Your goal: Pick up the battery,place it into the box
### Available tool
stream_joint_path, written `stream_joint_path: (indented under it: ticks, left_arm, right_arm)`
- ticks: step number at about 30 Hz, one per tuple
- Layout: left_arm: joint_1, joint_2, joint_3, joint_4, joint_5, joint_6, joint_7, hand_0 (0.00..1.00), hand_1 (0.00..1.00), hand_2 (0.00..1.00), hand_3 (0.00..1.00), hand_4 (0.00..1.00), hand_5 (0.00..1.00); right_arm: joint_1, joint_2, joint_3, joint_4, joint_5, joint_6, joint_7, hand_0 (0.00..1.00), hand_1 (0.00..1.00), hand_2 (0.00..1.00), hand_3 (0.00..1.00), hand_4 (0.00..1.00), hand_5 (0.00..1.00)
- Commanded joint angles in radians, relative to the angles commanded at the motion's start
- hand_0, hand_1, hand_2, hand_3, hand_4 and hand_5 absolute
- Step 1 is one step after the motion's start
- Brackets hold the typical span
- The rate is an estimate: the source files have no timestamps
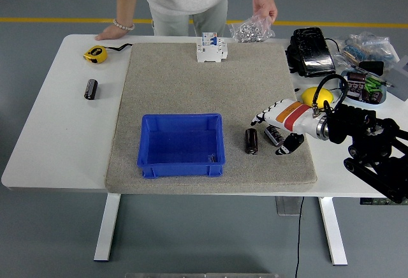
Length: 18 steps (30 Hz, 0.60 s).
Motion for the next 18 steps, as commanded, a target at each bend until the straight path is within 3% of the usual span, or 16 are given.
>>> stream_joint_path:
  ticks: [18]
  left_arm:
    - [-0.008,0.001,-0.009,-0.002,0.017,0.001,0.007,0.69,0.666,0.741,0.674,0.685,0.516]
  right_arm:
    - [0.012,0.034,-0.022,-0.118,0.007,-0.014,0.018,0.706,0.676,0.707,0.759,0.976,0.151]
